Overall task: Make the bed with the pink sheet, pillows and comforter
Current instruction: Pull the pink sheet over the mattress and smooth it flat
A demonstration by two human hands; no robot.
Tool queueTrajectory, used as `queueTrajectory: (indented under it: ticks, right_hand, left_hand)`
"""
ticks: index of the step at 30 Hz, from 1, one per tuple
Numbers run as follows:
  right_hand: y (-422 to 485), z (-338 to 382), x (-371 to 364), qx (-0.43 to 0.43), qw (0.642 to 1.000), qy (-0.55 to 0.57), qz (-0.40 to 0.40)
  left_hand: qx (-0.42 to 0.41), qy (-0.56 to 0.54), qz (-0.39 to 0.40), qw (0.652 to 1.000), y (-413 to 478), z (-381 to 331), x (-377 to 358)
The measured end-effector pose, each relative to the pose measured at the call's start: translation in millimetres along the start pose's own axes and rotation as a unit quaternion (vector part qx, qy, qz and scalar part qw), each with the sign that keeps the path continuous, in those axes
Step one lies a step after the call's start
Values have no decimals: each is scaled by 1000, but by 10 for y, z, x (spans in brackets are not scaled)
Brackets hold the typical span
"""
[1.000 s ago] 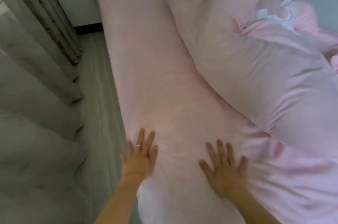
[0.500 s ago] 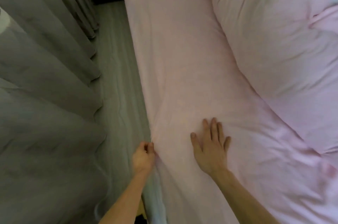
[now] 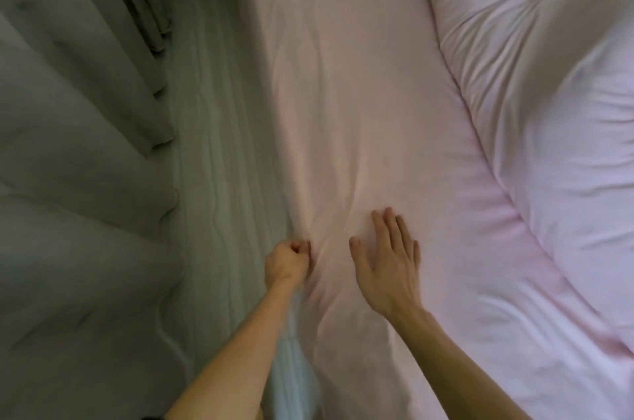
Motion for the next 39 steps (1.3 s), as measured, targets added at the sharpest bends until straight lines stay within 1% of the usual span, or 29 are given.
queueTrajectory:
  ticks: [2,4,6,7,8,10,13,17,19,21,23,27,28,31,33,35,36,38,39]
  right_hand:
    - [184,113,6,1,1000,4,-7]
    - [305,185,-8,6,1000,-4,-4]
    - [429,227,-29,3,1000,-21,8]
    - [482,243,-41,1,999,-33,19]
    - [530,251,-47,-2,999,-43,31]
    - [646,272,-75,-8,997,-60,50]
    - [808,272,-103,-15,994,-80,71]
    - [1013,324,-170,-18,989,-96,115]
    - [1133,346,-176,-15,984,-112,134]
    - [1252,349,-163,-8,983,-118,140]
    - [1390,328,-127,3,983,-125,132]
    - [1808,449,-32,36,990,-111,79]
    - [1931,491,-18,36,992,-100,73]
    - [2276,612,48,39,994,-82,54]
    - [2465,657,150,39,997,-62,35]
    - [2655,652,280,36,998,-48,16]
    - [2764,623,341,31,999,-42,10]
    - [2960,512,443,23,999,-36,1]
    - [3024,456,479,24,999,-35,-4]
  left_hand:
    - [-38,58,6,998,57,-86,71]
    - [-55,76,-29,995,101,-82,223]
    - [-19,78,-65,995,291,56,438]
    - [9,92,-70,993,403,169,527]
    - [30,122,-59,990,504,250,587]
    - [25,148,-10,989,649,222,649]
    - [-30,70,33,997,629,-203,624]
    - [-27,-15,107,994,555,-732,439]
    - [-15,-44,104,993,567,-851,431]
    - [-15,-78,78,994,621,-904,505]
    - [-43,-98,80,991,693,-986,536]
    - [-85,-5,120,989,773,-1165,716]
    - [-91,12,116,989,804,-1206,795]
    - [-101,63,70,990,834,-1242,1003]
    - [-82,93,81,989,831,-1236,970]
    - [-39,74,112,990,849,-1284,918]
    - [-8,38,112,993,922,-1356,919]
    - [37,-56,80,995,1086,-1619,982]
    - [44,-91,65,993,1178,-1754,1010]
Point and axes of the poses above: each hand's wrist, its own y-axis towards the middle knuckle, its own x-axis out of the back of the hand, z = x × y, the point moved 6 cm from there along y, towards the middle knuckle, and after that the axes turned 14 degrees about x, right-handed, at the moved point
